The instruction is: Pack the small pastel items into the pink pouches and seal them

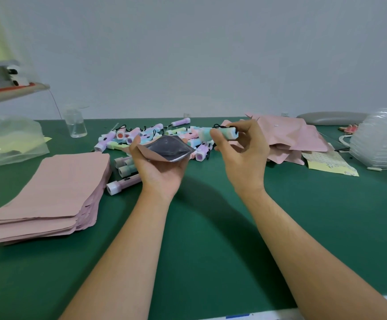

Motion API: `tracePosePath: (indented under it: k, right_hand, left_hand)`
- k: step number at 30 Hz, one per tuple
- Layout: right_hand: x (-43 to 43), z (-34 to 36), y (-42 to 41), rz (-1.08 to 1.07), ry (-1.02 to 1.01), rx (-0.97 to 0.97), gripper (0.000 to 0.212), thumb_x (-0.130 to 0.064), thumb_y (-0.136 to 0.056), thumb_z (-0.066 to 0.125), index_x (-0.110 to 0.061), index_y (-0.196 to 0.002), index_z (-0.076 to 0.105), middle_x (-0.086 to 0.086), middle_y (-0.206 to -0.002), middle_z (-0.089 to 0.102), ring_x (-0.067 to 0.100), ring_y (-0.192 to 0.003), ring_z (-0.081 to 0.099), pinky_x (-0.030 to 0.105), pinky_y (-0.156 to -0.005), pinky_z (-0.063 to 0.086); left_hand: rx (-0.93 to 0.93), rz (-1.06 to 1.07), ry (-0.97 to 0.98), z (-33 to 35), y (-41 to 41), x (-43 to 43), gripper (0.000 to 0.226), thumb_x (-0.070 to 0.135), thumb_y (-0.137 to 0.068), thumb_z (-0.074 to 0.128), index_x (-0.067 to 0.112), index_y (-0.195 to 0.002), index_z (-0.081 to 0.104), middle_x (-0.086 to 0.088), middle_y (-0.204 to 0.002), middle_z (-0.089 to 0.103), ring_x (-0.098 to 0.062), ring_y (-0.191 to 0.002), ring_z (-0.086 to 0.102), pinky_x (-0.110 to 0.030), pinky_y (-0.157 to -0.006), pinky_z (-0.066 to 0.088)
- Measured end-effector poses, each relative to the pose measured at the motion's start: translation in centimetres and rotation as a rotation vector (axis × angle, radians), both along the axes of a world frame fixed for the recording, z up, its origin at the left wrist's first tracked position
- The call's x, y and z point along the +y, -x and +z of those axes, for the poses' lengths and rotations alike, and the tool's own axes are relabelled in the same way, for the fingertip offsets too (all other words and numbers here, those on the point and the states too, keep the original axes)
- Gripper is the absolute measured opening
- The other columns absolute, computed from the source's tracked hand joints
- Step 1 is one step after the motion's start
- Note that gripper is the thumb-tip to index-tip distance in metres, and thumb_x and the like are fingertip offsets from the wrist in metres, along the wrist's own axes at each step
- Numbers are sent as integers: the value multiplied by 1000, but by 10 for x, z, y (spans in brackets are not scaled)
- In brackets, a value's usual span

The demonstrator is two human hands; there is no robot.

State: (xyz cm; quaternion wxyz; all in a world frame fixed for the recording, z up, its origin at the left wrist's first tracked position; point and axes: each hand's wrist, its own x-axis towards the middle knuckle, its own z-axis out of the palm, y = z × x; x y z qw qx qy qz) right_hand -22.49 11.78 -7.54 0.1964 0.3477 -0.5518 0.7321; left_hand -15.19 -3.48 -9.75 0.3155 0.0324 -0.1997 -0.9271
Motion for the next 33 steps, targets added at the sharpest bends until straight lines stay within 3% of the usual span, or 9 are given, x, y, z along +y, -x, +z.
tracePosePath:
  k: [6, 8, 11, 15, 20, 24, 28, 31, 33]
  right_hand:
    - [-9, -1, -26, 21, -70, 405, 22, -17, -89, 82, -8, -97, 64, 2, -89, 66, 23, -79, 67, 33, -63, 60]
    - [-15, -6, -28, 35, -183, 462, 22, -13, -87, 83, -1, -92, 65, 5, -85, 64, 21, -76, 62, 34, -63, 58]
    - [-17, -10, -25, 31, -369, 486, 21, -11, -86, 83, -1, -88, 65, 5, -81, 61, 23, -74, 57, 40, -65, 54]
    - [-7, -6, -19, 42, -461, 520, 23, -23, -87, 84, -6, -95, 70, 0, -85, 66, 20, -76, 61, 41, -68, 57]
    - [5, 1, -19, -65, -687, 786, 33, -42, -91, 77, -12, -104, 77, 0, -90, 75, 28, -78, 69, 41, -61, 55]
    - [6, 5, -26, -84, -910, 864, 38, -48, -102, 53, -16, -109, 73, -6, -103, 73, 23, -97, 65, 39, -67, 54]
    - [5, 7, -31, -122, -965, 886, 39, -43, -105, 39, -22, -108, 72, -10, -106, 72, 18, -100, 59, 39, -68, 52]
    - [2, 5, -31, -74, -946, 821, 32, -31, -106, 46, -14, -104, 74, -3, -104, 74, 26, -96, 65, 43, -70, 54]
    - [1, 4, -29, -4, -879, 700, 27, -20, -105, 53, -5, -94, 72, 6, -88, 71, 33, -83, 62, 45, -70, 53]
  left_hand:
    - [-23, 3, 61, -1, 1, 4, 63, 62, -90, 60, 9, -122, 64, -19, -119, 71, -39, -113, 71, -50, -98, 58]
    - [-33, -36, 123, -1, 0, 6, 63, 65, -91, 53, 8, -110, 69, -16, -110, 72, -35, -106, 71, -45, -100, 56]
    - [-49, -72, 261, -1, 0, 14, 66, 67, -96, 43, 11, -88, 77, -9, -91, 74, -28, -88, 73, -37, -81, 59]
    - [-78, -79, 305, 3, -2, 20, 63, 68, -94, 45, 11, -100, 70, -9, -96, 71, -29, -95, 67, -38, -88, 53]
    - [-80, -59, 186, 5, -3, 20, 71, 73, -92, 42, 8, -104, 69, -14, -92, 74, -31, -85, 75, -33, -71, 62]
    - [-128, -48, 178, 4, -3, 18, 80, 75, -89, 44, 5, -125, 60, -23, -119, 62, -36, -101, 68, -40, -88, 56]
    - [-75, -59, 204, 0, -3, 16, 72, 74, -89, 44, 5, -92, 68, -14, -87, 68, -32, -85, 70, -39, -86, 57]
    - [-81, -54, 225, 0, -3, 14, 72, 75, -91, 42, 7, -81, 63, -15, -79, 65, -32, -85, 67, -39, -87, 59]
    - [-76, -40, 235, 0, -2, 14, 69, 72, -92, 43, 7, -78, 60, -15, -76, 59, -31, -83, 64, -41, -91, 56]
